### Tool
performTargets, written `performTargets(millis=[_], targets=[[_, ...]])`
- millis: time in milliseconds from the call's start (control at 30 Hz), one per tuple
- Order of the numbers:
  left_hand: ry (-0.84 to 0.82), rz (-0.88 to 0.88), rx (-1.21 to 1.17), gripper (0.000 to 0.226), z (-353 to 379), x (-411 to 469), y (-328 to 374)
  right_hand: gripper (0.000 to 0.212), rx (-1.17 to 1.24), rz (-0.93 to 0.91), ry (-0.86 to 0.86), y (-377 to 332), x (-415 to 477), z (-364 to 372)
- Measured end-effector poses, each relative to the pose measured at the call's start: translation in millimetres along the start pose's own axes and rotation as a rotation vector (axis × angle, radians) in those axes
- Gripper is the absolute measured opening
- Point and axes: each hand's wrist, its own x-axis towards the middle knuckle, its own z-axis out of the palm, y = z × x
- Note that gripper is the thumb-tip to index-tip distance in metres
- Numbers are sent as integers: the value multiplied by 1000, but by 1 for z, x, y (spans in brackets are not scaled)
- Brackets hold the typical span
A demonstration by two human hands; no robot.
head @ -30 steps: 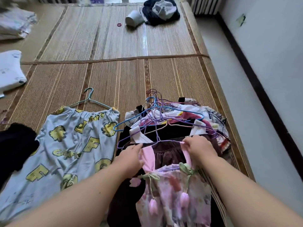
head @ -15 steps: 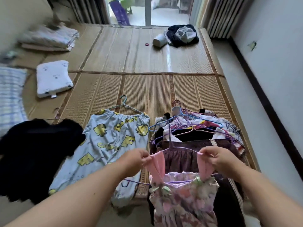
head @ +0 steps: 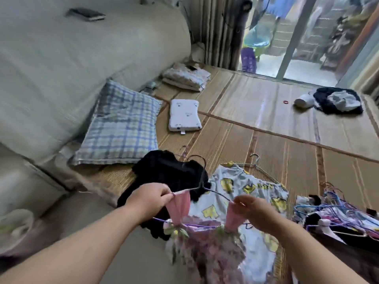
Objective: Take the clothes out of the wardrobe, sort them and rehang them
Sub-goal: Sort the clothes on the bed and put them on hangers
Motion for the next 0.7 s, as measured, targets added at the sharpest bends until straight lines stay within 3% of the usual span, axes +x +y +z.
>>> performTargets(millis=[100, 233, 467, 567, 700], targets=[[81, -108, 21, 21, -46, -10, -70, 15, -121, -154, -82, -77, 40, 44], [184, -232, 119, 16, -106, -11, -140, 33, -130, -301, -117, -161, 81, 90], [380, -333, 237, 16, -197, 31, -212, 29, -103, -405, -141, -266, 165, 128], [402, -371, 211, 12, -231, 56, -238, 15, -100, -429, -142, -307, 203, 134], [419, -416, 171, 15, -267, 87, -266, 19, -135, -445, -149, -357, 247, 139]])
